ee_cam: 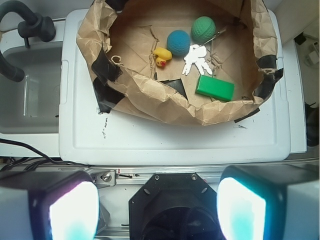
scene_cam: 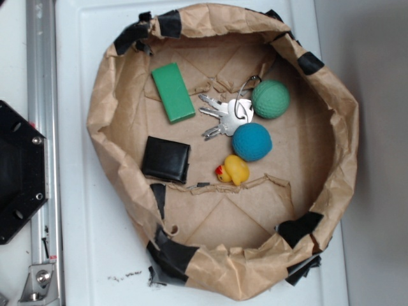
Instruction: Grab the blue ball.
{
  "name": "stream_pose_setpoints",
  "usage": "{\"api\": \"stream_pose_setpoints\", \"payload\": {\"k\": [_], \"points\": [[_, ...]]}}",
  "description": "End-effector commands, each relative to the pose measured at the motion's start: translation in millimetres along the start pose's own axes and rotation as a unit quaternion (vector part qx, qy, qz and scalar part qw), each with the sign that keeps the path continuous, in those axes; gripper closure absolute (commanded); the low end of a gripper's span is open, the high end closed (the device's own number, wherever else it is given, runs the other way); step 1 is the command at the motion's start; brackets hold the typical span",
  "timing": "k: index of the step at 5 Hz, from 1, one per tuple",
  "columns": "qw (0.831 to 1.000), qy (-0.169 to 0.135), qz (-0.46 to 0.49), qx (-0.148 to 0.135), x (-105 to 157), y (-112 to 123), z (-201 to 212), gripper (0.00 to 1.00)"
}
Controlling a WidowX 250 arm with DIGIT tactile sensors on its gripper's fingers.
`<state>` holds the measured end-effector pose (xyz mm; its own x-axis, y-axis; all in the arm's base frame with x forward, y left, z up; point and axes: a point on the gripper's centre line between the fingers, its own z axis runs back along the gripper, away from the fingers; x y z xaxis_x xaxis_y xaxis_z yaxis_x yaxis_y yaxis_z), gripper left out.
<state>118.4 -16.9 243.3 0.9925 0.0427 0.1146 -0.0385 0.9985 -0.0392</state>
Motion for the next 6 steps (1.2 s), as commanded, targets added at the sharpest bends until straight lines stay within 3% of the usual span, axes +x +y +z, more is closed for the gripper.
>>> {"api": "stream_pose_setpoints", "payload": {"k": [1, 2, 3, 5, 6], "points": [[1.000, 0.000, 0.000, 0.000, 0, 0, 0, 0.00], [0.995, -0.046, 0.061, 0.060, 46, 40, -54, 0.00], [0.993, -0.070, 0.064, 0.064, 81, 51, -105, 0.00], [0.992, -0.108, 0.058, 0.011, 141, 59, -141, 0.00], [0.993, -0.106, 0.043, 0.019, 158, 65, -169, 0.00]]}}
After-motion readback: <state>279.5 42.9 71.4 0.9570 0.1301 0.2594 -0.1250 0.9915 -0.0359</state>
